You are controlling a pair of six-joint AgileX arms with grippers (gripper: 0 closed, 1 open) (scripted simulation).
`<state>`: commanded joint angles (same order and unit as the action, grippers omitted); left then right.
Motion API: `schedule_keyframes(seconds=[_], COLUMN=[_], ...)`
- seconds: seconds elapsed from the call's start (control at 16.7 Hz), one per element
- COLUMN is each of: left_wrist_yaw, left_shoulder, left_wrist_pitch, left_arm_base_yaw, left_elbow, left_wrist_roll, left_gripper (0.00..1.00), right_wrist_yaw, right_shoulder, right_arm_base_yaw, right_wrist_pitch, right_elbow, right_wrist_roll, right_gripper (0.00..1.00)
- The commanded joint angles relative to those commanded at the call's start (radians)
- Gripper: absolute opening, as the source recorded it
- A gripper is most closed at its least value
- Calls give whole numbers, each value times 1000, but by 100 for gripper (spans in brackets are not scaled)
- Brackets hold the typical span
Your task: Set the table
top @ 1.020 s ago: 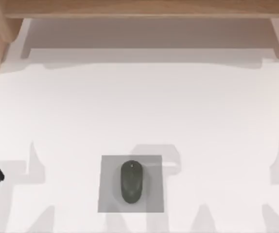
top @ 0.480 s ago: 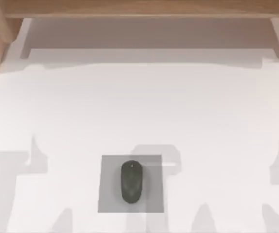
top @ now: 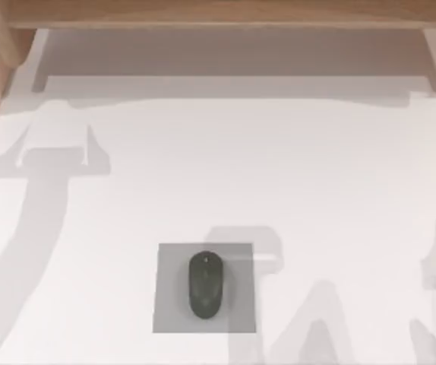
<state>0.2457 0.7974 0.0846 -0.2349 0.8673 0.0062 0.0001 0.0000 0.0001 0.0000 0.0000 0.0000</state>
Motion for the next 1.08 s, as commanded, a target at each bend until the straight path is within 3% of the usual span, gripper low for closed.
schedule_keyframes(seconds=[0.66,0.9,1.08], left_wrist_yaw=[274,347,379], left_shoulder=[1058,1310,1410], left_wrist_pitch=[109,137,149], left_arm_base_yaw=[-336,-408,-435], left_elbow=[1197,1486,1597], left_wrist_roll=[-2,2,4], left_gripper=[100,100,100], right_wrist_yaw=[0,0,0], right_shoulder=[0,0,0], right_arm_base_yaw=[0,0,0], right_wrist_pitch=[0,0,0], right_elbow=[0,0,0], right_wrist_roll=[0,0,0], right_gripper=[100,100,100])
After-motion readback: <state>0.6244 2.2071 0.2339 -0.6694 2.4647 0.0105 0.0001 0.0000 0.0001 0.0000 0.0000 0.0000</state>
